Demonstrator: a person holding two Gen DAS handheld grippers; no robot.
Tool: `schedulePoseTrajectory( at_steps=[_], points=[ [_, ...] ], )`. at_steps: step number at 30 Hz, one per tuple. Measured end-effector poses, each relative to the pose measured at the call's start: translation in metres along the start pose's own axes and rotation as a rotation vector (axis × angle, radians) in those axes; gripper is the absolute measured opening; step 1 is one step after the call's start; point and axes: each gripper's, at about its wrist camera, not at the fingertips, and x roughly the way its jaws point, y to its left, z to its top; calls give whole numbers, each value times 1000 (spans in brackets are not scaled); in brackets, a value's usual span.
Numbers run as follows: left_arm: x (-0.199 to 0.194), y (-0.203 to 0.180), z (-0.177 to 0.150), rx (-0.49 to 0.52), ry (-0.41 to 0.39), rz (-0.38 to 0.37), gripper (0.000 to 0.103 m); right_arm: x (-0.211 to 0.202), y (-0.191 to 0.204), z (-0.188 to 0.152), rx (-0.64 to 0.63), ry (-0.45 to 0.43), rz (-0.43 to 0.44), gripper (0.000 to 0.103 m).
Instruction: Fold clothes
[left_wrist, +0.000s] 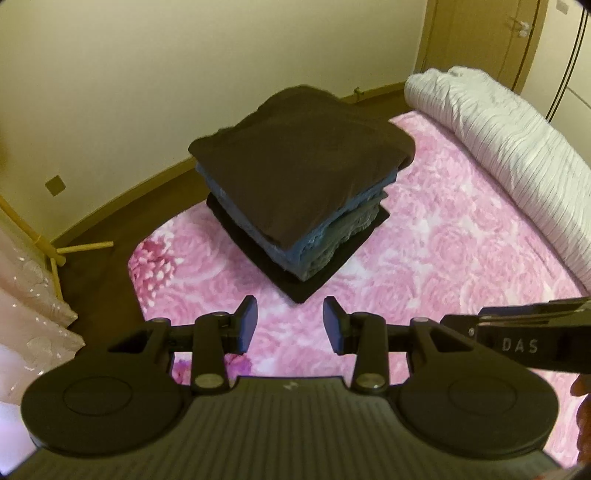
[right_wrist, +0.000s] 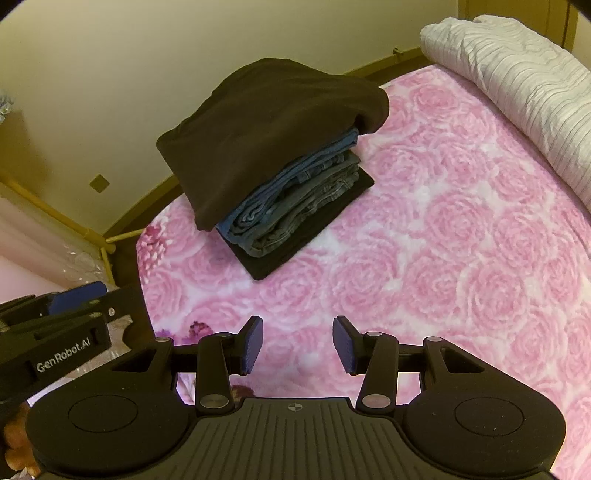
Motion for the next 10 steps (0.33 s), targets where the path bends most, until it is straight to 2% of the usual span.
schedulePoseTrajectory(
  at_steps=[5,10],
  points=[
    [-4,-1,5,-13,-33,-4,35,-4,1,0,-2,-11,3,46],
    [-6,-3,7,13,-30,36,35,-12,4,0,-4,-49,20,46]
  ],
)
